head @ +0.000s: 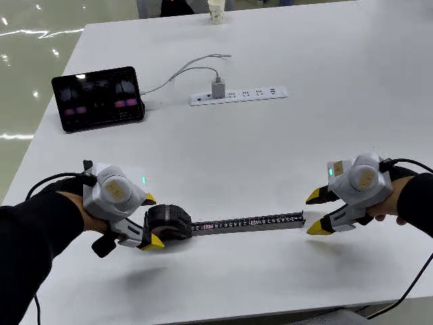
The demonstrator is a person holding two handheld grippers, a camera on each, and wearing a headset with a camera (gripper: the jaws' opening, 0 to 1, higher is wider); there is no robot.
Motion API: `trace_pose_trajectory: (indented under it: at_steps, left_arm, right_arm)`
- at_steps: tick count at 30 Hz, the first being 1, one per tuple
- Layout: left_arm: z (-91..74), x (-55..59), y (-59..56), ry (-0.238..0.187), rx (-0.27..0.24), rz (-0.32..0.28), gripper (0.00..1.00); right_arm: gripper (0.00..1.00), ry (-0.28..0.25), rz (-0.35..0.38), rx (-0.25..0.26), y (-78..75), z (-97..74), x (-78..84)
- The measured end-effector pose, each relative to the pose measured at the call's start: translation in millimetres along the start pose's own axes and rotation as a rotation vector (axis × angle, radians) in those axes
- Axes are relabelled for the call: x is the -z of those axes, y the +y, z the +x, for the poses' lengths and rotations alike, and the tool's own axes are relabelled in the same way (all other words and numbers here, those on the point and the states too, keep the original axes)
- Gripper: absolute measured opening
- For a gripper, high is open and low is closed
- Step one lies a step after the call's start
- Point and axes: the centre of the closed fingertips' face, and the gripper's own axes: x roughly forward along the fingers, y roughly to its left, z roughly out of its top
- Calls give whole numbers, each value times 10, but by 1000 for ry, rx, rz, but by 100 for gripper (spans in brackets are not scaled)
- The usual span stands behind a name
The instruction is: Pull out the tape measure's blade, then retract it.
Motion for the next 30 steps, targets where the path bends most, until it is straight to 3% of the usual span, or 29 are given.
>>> trace_pose_trajectory:
  at_steps: [5, 10, 13, 18, 26, 30]
  left_arm:
    - [-75, 37, 4, -46, -34, -102, 58]
    - [-145, 28, 42, -136, -83, -239, 65]
    - [-174, 67, 78, -185, -126, -315, 69]
    - [-235, 183, 89, -243, -191, -395, 71]
    - [-336, 381, 20, -280, -233, -486, 81]
    - [-423, 407, 1, -307, -250, -517, 84]
  right_arm:
    - [42, -62, 111, 87, -28, -118, 46]
    - [47, -132, 219, 178, -82, -272, 107]
    - [50, -165, 279, 223, -33, -381, 101]
    - [64, -180, 328, 264, 91, -486, 139]
    - [68, -222, 404, 306, 192, -607, 217]
    - [71, -234, 418, 337, 208, -630, 307]
